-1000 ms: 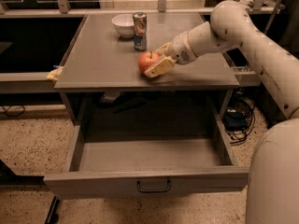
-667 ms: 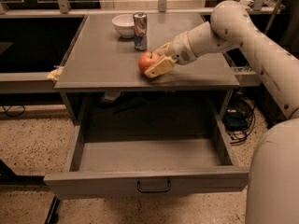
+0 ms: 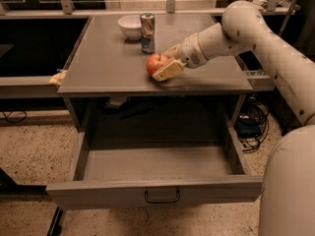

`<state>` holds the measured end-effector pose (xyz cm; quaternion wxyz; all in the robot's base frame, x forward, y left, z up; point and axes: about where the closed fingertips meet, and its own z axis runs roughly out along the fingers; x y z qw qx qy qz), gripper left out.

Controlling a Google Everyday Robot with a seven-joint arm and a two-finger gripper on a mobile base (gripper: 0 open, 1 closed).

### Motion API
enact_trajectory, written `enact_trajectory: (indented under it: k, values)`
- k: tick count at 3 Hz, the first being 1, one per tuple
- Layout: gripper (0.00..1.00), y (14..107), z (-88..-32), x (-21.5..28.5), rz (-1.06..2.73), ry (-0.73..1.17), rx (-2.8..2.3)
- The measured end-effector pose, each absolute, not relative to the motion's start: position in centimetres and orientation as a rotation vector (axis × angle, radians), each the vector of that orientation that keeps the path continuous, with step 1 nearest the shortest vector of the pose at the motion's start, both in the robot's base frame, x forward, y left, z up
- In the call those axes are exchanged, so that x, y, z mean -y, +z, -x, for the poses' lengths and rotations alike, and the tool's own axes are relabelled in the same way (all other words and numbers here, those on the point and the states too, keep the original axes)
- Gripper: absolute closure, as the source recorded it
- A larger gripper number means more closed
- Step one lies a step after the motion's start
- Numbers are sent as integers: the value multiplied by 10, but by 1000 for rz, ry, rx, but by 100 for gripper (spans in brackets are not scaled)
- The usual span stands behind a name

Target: Pick apple from top drawer and place on counter

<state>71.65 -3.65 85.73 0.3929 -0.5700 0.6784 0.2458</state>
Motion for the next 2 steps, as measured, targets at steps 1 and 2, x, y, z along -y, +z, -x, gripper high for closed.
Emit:
enact_trajectory:
  k: [1,2]
  values:
    - [0,857,-716,36,1447,624,-1722]
    - [0,857,-716,36,1447,624,-1722]
